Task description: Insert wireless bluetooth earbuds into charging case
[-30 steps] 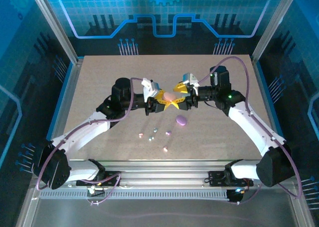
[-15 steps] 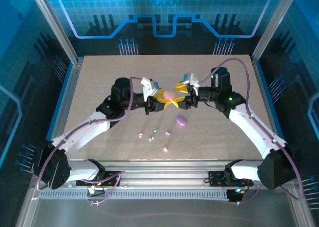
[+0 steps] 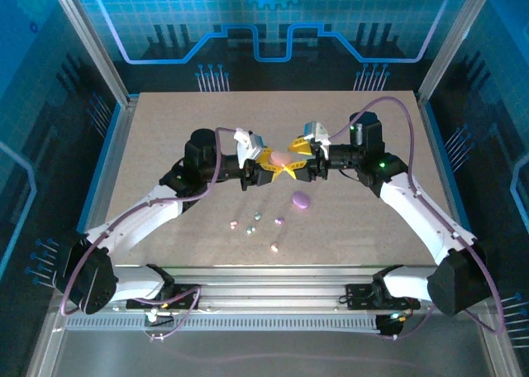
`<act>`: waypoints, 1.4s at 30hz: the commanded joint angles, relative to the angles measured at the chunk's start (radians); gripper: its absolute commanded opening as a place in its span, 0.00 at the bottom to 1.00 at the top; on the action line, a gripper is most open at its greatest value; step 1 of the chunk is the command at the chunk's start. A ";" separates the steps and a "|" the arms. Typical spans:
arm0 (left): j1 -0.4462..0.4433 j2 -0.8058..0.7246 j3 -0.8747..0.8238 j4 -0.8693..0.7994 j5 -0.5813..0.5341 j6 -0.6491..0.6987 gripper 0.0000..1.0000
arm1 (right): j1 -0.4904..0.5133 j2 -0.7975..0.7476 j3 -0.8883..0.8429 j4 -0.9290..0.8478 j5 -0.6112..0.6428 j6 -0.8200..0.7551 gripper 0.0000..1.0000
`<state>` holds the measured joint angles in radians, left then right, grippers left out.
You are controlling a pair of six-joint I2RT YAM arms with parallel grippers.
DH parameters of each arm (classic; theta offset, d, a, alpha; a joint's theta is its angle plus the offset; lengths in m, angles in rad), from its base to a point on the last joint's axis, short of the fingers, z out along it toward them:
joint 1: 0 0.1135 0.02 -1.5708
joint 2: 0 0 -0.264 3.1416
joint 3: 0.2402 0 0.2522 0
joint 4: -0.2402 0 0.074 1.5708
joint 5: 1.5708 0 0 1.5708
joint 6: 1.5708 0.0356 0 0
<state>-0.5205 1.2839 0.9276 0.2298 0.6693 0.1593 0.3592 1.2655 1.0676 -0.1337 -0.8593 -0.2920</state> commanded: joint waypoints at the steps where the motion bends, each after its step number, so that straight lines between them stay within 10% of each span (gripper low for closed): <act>1: -0.018 -0.001 0.000 -0.035 0.113 0.020 0.33 | -0.011 -0.021 0.009 0.062 0.111 -0.003 0.56; 16: -0.018 -0.002 -0.002 -0.015 0.116 0.003 0.33 | 0.024 -0.021 0.029 -0.021 0.203 -0.107 0.55; 25: -0.019 -0.003 -0.012 -0.012 0.095 0.013 0.33 | 0.029 0.018 0.137 -0.219 0.047 -0.183 0.51; 42: 0.067 0.009 -0.232 0.525 -0.078 -0.260 0.32 | -0.066 -0.092 0.186 -0.216 0.361 0.361 0.61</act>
<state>-0.4889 1.2858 0.7296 0.5358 0.6308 0.0002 0.3241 1.1690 1.2358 -0.2630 -0.6060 -0.0937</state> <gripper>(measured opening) 0.373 0.623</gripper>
